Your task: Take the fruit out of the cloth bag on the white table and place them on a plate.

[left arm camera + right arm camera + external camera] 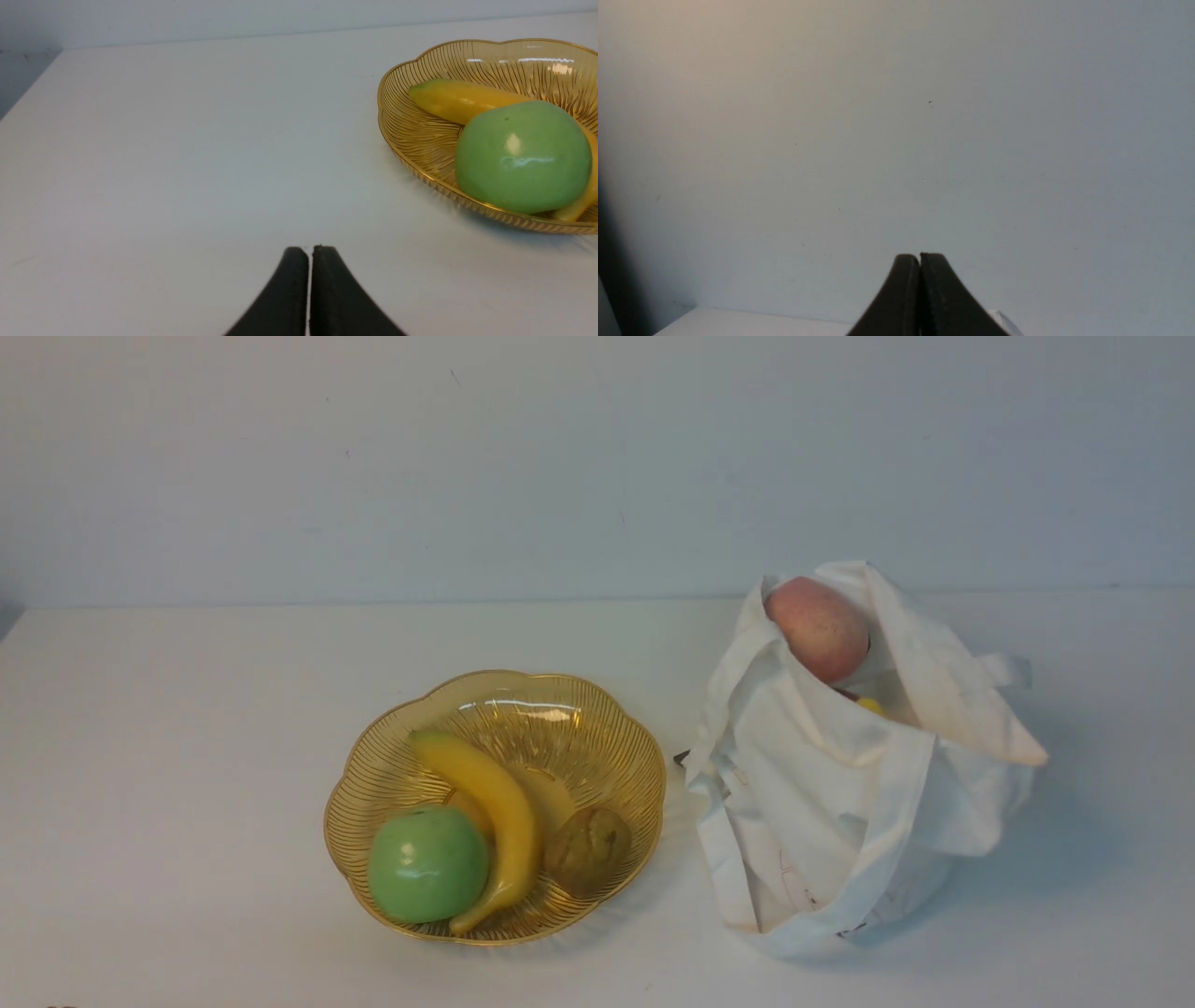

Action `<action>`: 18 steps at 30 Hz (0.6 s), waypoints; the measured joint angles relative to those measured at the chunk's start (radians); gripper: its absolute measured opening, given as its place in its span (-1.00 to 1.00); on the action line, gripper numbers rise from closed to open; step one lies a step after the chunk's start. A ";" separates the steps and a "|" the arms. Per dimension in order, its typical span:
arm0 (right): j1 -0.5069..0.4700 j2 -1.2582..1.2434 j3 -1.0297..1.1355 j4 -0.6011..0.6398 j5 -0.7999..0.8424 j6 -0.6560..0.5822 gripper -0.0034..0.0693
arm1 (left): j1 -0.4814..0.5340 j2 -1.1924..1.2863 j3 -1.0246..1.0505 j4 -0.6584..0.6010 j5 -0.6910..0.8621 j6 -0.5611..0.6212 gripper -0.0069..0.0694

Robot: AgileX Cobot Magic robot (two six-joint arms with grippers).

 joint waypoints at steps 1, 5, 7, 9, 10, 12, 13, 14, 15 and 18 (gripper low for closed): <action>0.000 0.000 0.000 -0.002 -0.010 -0.001 -0.94 | 0.000 0.000 0.000 0.000 0.000 0.000 -0.84; 0.000 0.000 0.013 0.012 -0.129 -0.050 -0.94 | 0.000 0.000 0.000 0.000 0.000 0.000 -0.84; 0.000 0.000 0.029 0.084 -0.206 -0.151 -0.94 | 0.000 0.000 0.000 0.000 0.000 0.000 -0.84; 0.000 0.000 0.043 0.215 -0.248 -0.287 -0.94 | 0.000 0.000 0.000 0.000 0.000 0.000 -0.84; 0.000 0.000 0.046 0.245 -0.253 -0.320 -0.94 | 0.000 0.000 0.000 0.000 0.000 0.000 -0.84; 0.000 0.001 0.059 0.428 -0.269 -0.526 -0.94 | 0.000 0.000 0.000 0.000 0.000 0.000 -0.84; 0.000 0.001 0.063 0.473 -0.271 -0.580 -0.94 | 0.000 0.000 0.000 0.000 0.000 0.000 -0.84; 0.000 0.001 0.068 0.512 -0.273 -0.637 -0.94 | 0.000 0.000 0.000 0.000 0.000 0.000 -0.84; 0.000 0.001 0.070 0.569 -0.272 -0.691 -0.94 | 0.000 0.000 0.000 0.000 0.000 0.000 -0.84; 0.000 0.001 0.071 0.621 -0.265 -0.749 -0.94 | 0.000 0.000 0.000 0.000 0.000 0.000 -0.84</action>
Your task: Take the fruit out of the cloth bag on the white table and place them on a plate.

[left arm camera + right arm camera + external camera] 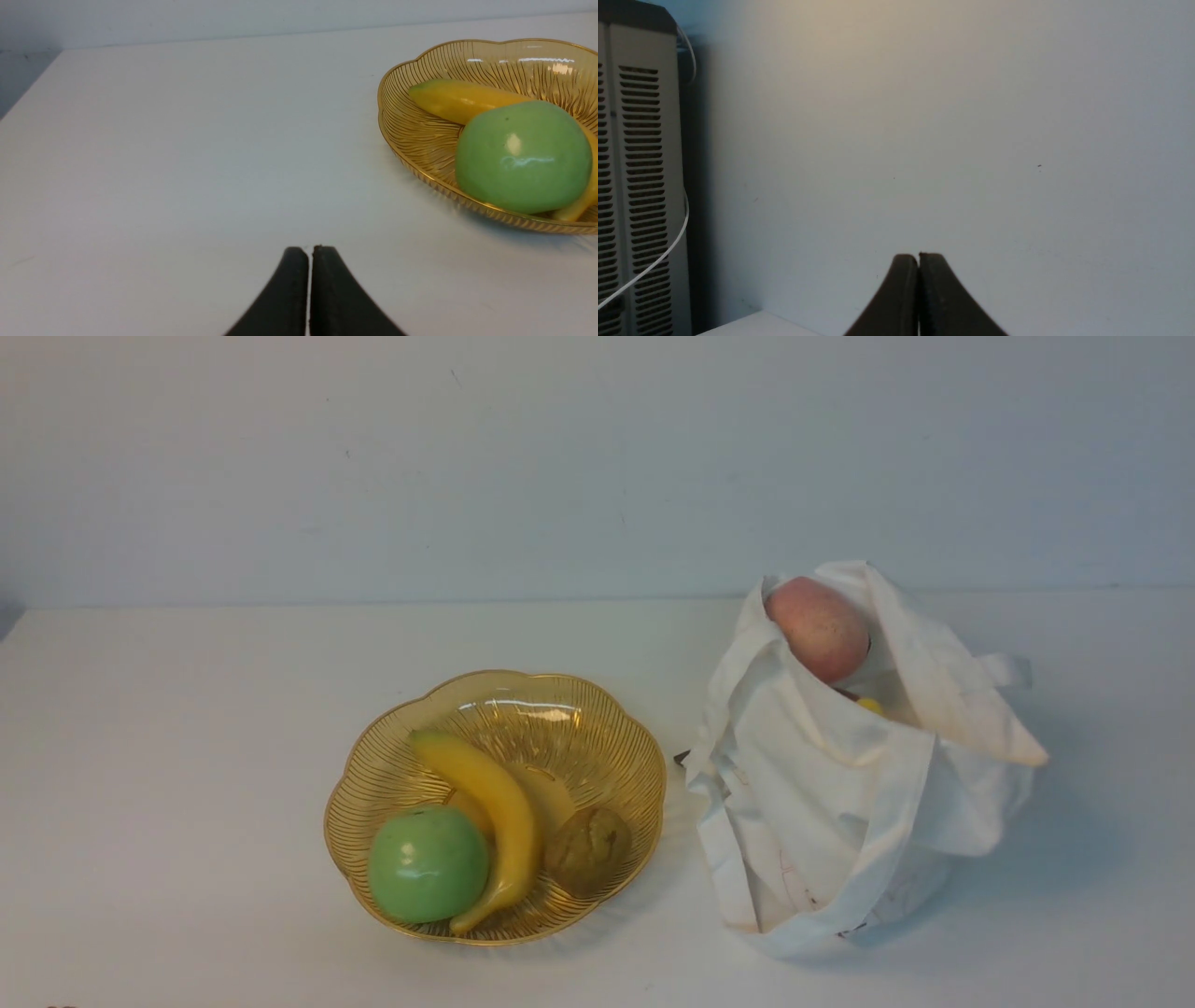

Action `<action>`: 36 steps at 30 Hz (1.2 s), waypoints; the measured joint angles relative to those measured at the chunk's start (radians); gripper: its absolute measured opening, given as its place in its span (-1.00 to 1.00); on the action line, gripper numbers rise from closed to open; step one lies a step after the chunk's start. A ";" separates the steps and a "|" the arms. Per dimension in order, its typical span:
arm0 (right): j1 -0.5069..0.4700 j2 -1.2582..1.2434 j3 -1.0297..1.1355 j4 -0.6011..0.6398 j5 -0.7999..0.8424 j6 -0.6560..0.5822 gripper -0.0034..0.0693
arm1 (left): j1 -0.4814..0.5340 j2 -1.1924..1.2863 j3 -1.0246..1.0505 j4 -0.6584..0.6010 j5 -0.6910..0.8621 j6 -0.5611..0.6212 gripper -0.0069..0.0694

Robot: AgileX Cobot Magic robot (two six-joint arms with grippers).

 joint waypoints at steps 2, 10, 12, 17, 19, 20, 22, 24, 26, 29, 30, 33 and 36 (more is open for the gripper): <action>0.000 0.000 0.000 0.021 0.020 -0.024 -0.94 | 0.000 0.000 0.000 0.000 0.000 0.000 -0.84; -0.243 -0.064 0.154 -0.008 0.105 -0.040 -0.94 | 0.000 0.000 0.000 0.000 0.000 0.000 -0.84; -0.311 -0.071 0.206 -0.026 0.112 -0.041 -0.94 | 0.000 0.000 0.000 0.000 0.000 0.000 -0.84; -0.500 -0.124 0.469 -0.046 0.132 -0.041 -0.94 | 0.000 0.000 0.000 0.000 0.000 0.000 -0.84; -0.521 -0.147 0.505 -0.043 0.144 -0.041 -0.94 | 0.000 0.000 0.000 0.000 0.000 0.000 -0.84; -0.540 -0.170 0.530 -0.036 0.169 -0.040 -0.94 | 0.000 0.000 0.000 0.000 0.000 0.000 -0.84; -0.555 -0.180 0.530 -0.026 0.172 -0.040 -0.94 | 0.000 0.001 0.000 0.000 0.000 0.000 -0.84; -0.561 -0.180 0.530 -0.031 0.174 -0.040 -0.94 | 0.000 0.001 0.000 0.000 0.000 0.000 -0.84; -0.564 -0.180 0.530 -0.031 0.174 -0.040 -0.93 | 0.000 0.001 0.000 0.000 0.000 0.000 -0.84; -0.564 -0.180 0.530 -0.031 0.174 -0.040 -0.93 | 0.000 0.001 0.000 0.000 0.000 0.000 -0.84; -0.564 -0.180 0.530 -0.031 0.174 -0.040 -0.93 | 0.000 0.001 0.000 0.000 0.000 0.000 -0.84; -0.564 -0.180 0.530 -0.031 0.174 -0.040 -0.93 | 0.000 0.001 0.000 0.000 0.000 0.000 -0.84; -0.564 -0.180 0.530 -0.031 0.174 -0.040 -0.93 | 0.000 0.001 0.000 0.000 0.000 0.000 -0.84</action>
